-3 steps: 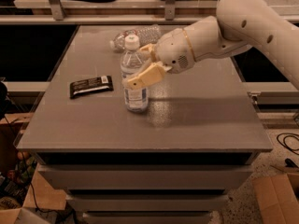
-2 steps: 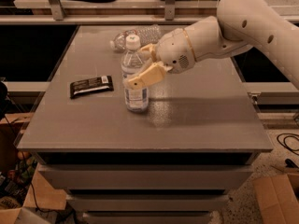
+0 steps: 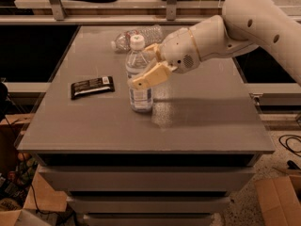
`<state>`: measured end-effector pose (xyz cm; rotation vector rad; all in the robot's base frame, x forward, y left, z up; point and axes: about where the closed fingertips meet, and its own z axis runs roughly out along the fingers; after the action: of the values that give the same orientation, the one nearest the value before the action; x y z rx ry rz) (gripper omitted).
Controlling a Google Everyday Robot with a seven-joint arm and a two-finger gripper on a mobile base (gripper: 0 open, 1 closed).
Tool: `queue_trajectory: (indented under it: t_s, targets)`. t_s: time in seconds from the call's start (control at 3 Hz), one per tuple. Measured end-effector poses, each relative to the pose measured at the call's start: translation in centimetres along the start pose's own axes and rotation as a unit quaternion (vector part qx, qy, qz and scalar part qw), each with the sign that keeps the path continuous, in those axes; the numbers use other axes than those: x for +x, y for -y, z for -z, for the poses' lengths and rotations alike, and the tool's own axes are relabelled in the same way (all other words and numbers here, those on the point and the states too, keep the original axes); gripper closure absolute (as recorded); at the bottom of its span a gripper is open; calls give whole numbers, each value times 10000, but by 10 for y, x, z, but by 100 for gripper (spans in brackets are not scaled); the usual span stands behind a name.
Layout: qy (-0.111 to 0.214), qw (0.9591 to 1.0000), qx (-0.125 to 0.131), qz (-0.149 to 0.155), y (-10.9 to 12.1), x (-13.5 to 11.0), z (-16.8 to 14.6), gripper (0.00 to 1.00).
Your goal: Knock blue plastic bottle over
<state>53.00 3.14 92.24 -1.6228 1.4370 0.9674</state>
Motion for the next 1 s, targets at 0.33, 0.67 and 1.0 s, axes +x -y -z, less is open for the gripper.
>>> queue_trajectory:
  t_s: [0.33,0.67,1.0]
  targets:
    - [-1,10000,1,0,0,-1,1,100]
    - [-257,9994,203,109,3,-1,39,100]
    - [-397,9983,353,240,4,-6,77,100]
